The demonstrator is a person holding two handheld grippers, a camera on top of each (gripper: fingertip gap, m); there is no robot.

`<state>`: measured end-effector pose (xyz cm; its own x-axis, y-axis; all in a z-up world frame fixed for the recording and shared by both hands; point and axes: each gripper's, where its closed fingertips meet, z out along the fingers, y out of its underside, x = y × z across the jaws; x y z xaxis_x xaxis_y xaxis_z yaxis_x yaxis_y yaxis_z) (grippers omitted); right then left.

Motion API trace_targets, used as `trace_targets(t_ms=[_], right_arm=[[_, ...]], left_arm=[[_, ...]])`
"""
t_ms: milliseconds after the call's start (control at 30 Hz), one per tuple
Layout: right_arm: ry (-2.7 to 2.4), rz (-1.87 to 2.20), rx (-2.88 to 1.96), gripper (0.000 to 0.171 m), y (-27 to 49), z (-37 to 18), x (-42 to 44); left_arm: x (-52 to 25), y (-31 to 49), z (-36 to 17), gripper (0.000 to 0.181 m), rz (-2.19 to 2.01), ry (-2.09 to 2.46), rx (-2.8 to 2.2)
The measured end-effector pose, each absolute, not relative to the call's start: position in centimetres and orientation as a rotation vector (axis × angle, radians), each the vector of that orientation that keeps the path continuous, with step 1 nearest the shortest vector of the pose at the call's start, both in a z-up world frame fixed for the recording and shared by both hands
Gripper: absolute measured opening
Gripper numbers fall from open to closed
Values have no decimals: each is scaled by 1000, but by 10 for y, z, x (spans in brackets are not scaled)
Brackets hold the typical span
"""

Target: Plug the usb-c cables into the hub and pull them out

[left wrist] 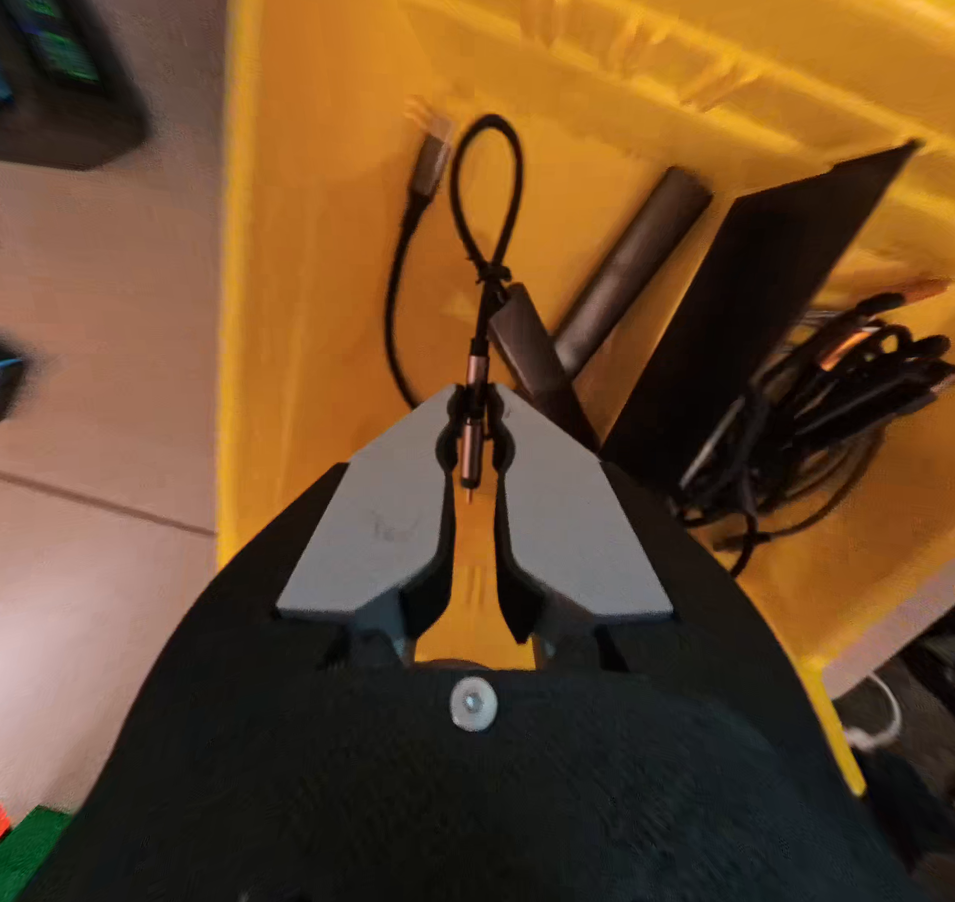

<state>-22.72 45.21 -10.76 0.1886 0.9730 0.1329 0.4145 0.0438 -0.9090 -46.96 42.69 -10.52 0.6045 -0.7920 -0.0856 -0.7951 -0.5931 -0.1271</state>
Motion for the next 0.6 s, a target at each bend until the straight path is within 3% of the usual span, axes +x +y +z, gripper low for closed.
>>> trace_targets(t_ms=[300,600], right_arm=[[-1349,795,-1513,60,452,-102,-225],[-1363,1092,-1324,70,408,-67,-212]], left_arm=[[-448,440,47,6,191,1045,-2234],[-281,409,76,6,116,1293,-1898]])
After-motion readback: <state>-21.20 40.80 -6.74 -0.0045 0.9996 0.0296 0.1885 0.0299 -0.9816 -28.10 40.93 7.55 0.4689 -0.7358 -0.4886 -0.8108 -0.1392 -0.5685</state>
